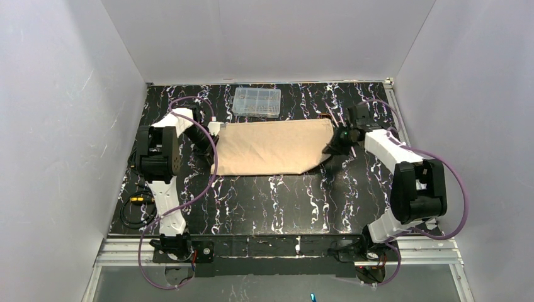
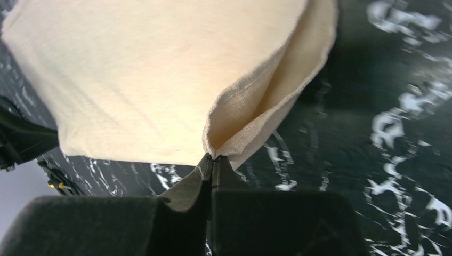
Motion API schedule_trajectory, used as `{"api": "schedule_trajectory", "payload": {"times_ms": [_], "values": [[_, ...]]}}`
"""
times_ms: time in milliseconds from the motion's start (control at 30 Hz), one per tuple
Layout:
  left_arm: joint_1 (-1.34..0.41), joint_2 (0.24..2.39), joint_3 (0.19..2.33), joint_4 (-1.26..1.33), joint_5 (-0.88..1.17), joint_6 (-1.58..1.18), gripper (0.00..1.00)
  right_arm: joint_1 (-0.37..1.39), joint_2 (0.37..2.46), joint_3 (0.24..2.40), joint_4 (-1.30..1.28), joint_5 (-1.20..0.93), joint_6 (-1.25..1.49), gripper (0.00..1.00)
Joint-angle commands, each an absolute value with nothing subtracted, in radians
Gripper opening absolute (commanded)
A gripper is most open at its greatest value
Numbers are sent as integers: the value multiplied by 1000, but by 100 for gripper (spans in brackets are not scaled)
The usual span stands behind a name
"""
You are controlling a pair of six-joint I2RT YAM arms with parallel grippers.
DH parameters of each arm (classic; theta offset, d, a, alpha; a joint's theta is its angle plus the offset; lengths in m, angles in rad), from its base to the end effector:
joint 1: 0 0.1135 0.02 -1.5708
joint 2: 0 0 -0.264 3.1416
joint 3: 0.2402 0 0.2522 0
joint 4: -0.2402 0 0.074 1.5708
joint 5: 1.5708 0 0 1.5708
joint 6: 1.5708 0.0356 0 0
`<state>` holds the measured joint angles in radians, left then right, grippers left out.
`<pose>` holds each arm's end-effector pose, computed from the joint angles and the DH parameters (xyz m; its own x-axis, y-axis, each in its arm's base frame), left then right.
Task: Fold the napkin into a case and place the utensils inside
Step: Pick up the rectangle-folded napkin from the center of the board, then fold the rectangle-folded napkin at the center of the board.
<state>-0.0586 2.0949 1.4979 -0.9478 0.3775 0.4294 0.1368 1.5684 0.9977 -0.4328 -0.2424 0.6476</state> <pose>0.3898 -0.0360 0.1469 -0.8807 0.4394 -0.1770 0.4737 0.8189 -0.3242 0.3121 0.0516 0.2041 -0.8233 0.4778 -0.3064 0.2965 0.8223 0.4856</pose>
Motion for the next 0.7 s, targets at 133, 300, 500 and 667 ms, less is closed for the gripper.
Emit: {"api": "schedule_trajectory", "payload": {"times_ms": [133, 300, 500, 667], "values": [[-27, 2060, 1463, -910, 336, 448, 0, 412, 1644, 1282, -502, -133, 634, 1], [-2, 2050, 1471, -912, 352, 440, 0, 577, 1761, 1464, -509, -142, 629, 1], [69, 2026, 1490, -918, 362, 431, 0, 716, 1908, 1640, -537, -145, 628, 1], [93, 2035, 1483, -907, 368, 424, 0, 782, 1996, 1744, -532, -166, 629, 1]]}}
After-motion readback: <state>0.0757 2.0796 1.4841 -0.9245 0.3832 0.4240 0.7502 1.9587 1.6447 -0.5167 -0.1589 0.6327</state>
